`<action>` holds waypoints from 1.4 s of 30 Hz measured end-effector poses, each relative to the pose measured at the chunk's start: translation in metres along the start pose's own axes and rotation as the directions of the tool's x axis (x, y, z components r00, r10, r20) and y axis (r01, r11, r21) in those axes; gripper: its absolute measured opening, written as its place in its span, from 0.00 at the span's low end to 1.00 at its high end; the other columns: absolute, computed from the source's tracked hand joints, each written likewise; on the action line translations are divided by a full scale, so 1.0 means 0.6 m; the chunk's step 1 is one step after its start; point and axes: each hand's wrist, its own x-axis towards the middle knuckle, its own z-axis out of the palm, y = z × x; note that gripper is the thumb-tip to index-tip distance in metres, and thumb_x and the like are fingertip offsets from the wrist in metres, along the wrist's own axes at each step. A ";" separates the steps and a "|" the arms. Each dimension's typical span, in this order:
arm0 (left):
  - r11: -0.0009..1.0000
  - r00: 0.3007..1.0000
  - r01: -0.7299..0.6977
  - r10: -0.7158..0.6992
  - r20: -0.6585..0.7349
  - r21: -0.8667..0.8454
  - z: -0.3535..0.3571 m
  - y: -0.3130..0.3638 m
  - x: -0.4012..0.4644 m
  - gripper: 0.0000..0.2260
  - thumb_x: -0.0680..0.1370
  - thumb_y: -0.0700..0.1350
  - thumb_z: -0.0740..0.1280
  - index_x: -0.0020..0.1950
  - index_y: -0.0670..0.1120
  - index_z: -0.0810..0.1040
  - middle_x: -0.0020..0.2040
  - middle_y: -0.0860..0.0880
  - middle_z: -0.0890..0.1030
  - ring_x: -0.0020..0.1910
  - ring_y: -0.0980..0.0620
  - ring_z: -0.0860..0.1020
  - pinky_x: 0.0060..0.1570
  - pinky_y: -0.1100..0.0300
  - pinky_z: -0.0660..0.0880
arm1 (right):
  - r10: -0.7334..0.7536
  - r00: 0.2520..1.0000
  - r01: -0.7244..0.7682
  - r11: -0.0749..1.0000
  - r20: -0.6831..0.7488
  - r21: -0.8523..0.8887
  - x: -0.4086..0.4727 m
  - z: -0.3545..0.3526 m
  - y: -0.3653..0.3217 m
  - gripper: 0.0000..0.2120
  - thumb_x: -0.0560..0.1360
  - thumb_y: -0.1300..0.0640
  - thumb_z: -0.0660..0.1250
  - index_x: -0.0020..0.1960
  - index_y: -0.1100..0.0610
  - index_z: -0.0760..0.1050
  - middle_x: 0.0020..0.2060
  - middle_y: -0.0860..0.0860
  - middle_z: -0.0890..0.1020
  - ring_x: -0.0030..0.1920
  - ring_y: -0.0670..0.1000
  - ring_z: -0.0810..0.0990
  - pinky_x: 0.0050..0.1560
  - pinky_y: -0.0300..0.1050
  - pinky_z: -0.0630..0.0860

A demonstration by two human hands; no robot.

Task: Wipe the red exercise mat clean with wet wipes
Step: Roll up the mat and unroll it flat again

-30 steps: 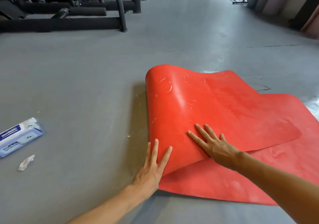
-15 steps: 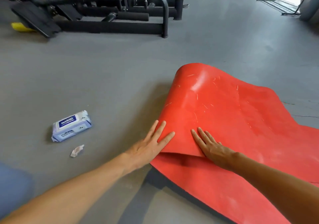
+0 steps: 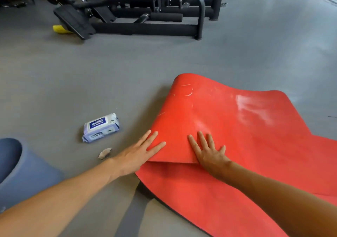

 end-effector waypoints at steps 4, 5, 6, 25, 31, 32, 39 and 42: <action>0.998 0.997 -0.047 0.049 -0.064 0.033 0.047 0.051 0.044 0.59 0.71 0.24 0.59 0.69 0.65 0.15 0.83 0.44 0.29 0.79 0.39 0.27 0.82 0.42 0.48 | 0.035 0.999 -0.037 0.997 -0.035 -0.066 -0.035 -0.001 0.056 0.32 0.86 0.62 0.45 0.81 0.47 0.29 0.81 0.59 0.35 0.80 0.68 0.37 0.65 0.82 0.59; 0.998 0.996 -0.053 0.054 -0.073 0.019 0.051 0.067 0.052 0.59 0.71 0.24 0.59 0.67 0.66 0.14 0.83 0.44 0.30 0.80 0.39 0.28 0.82 0.41 0.46 | 0.033 0.999 -0.035 0.997 -0.027 -0.075 -0.047 0.000 0.070 0.32 0.87 0.62 0.45 0.82 0.47 0.31 0.81 0.59 0.34 0.80 0.69 0.36 0.65 0.83 0.58; 0.998 0.995 -0.062 0.063 -0.073 0.015 0.053 0.080 0.056 0.60 0.70 0.24 0.59 0.66 0.67 0.13 0.83 0.44 0.31 0.80 0.39 0.29 0.82 0.40 0.45 | 0.030 0.999 -0.031 0.997 -0.021 -0.076 -0.058 0.005 0.081 0.31 0.87 0.62 0.45 0.82 0.48 0.32 0.81 0.60 0.34 0.80 0.69 0.35 0.65 0.83 0.57; 1.000 0.991 -0.021 0.021 -0.131 0.001 0.000 0.073 0.057 0.49 0.77 0.38 0.65 0.82 0.63 0.33 0.84 0.50 0.32 0.84 0.42 0.36 0.81 0.39 0.53 | 0.179 0.983 -0.181 0.933 0.033 0.312 -0.086 0.136 0.157 0.49 0.79 0.72 0.56 0.79 0.42 0.25 0.83 0.52 0.43 0.82 0.64 0.49 0.68 0.73 0.69; 0.992 0.999 -0.037 0.036 0.011 0.117 -0.034 0.204 0.130 0.49 0.77 0.39 0.64 0.80 0.71 0.35 0.83 0.48 0.29 0.80 0.33 0.29 0.71 0.18 0.45 | 0.205 0.975 -0.219 0.955 0.090 0.200 -0.070 0.167 0.131 0.46 0.82 0.71 0.52 0.77 0.41 0.23 0.82 0.55 0.38 0.81 0.66 0.43 0.68 0.77 0.65; 0.994 0.999 -0.024 0.020 0.036 0.110 -0.030 0.215 0.140 0.48 0.77 0.40 0.64 0.79 0.72 0.35 0.83 0.48 0.29 0.80 0.33 0.29 0.70 0.17 0.44 | 0.215 0.971 -0.230 0.957 0.100 0.174 -0.069 0.166 0.132 0.45 0.83 0.70 0.53 0.78 0.40 0.24 0.82 0.55 0.38 0.81 0.67 0.43 0.68 0.79 0.62; 0.994 0.985 -0.102 0.097 0.143 0.027 -0.020 0.328 0.202 0.47 0.78 0.38 0.62 0.79 0.72 0.35 0.84 0.51 0.33 0.82 0.36 0.32 0.69 0.16 0.45 | 0.295 0.937 -0.298 0.954 0.187 -0.011 -0.120 0.201 0.224 0.49 0.83 0.64 0.61 0.79 0.41 0.25 0.82 0.58 0.38 0.80 0.71 0.43 0.65 0.86 0.52; 0.985 0.975 -0.173 0.175 0.135 -0.027 -0.029 0.413 0.239 0.45 0.80 0.39 0.62 0.81 0.70 0.36 0.85 0.53 0.35 0.82 0.37 0.33 0.68 0.15 0.46 | 0.335 0.916 -0.338 0.941 0.222 -0.026 -0.171 0.226 0.304 0.42 0.85 0.63 0.55 0.79 0.40 0.26 0.82 0.56 0.38 0.81 0.69 0.43 0.67 0.84 0.54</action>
